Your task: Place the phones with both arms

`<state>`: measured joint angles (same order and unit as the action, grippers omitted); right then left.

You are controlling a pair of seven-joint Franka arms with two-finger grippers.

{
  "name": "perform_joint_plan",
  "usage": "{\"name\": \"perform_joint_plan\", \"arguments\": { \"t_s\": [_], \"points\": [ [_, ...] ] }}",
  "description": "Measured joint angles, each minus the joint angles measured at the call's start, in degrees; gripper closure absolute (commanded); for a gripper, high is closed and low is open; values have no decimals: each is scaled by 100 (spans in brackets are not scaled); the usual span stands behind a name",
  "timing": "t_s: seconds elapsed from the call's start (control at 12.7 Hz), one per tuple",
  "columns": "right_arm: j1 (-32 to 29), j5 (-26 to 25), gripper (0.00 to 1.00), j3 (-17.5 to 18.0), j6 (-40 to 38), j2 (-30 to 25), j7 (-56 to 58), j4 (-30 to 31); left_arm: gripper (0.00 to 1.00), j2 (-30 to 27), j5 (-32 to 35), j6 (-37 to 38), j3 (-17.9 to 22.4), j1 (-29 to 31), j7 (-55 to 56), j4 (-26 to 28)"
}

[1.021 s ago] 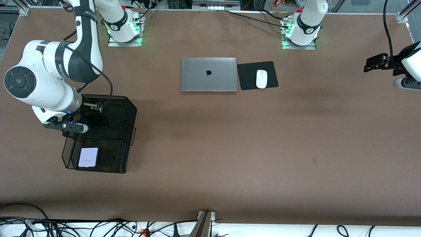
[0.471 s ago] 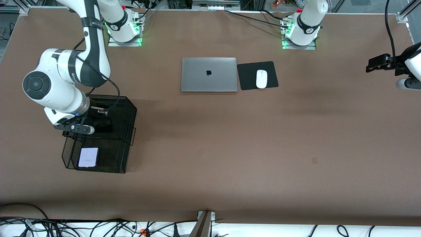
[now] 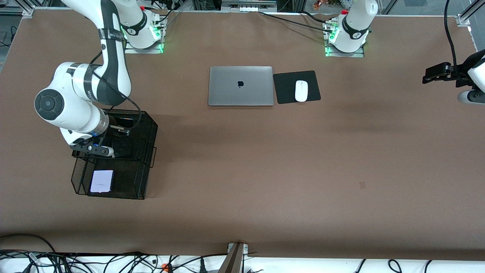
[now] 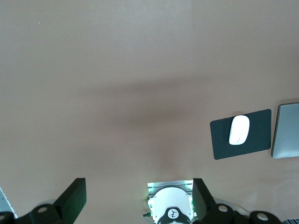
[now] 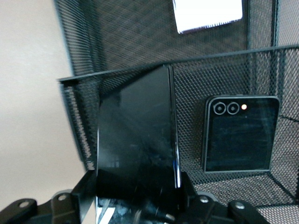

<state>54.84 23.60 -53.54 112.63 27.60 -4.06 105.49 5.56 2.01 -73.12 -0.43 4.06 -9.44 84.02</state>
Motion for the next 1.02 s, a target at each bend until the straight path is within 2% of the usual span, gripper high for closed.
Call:
{"name": "perform_joint_plan", "arguments": {
  "t_s": [0.24,0.31,0.39,0.47,0.55,0.79,1.02],
  "points": [
    [-96,179,100,0,-8,252,32,28,0,0,0,0,0,0,0,0],
    [-97,214,95,1,-29,303,33,26,0,1,0,0,0,-1,0,0],
    [-97,229,55,1,-50,330,33,17,0,1,0,0,0,-1,0,0],
    [-96,242,7,1,-64,335,33,-2,0,1,0,0,-2,-2,0,0],
    [-96,259,1,1,-81,335,33,-30,0,1,0,0,-4,-5,0,0],
    [-92,322,1,-5,-158,328,33,-335,0,4,0,0,-19,-9,0,0],
    [-165,322,1,-103,-949,297,33,-1304,0,15,0,0,-26,-10,0,1]
  ]
}}
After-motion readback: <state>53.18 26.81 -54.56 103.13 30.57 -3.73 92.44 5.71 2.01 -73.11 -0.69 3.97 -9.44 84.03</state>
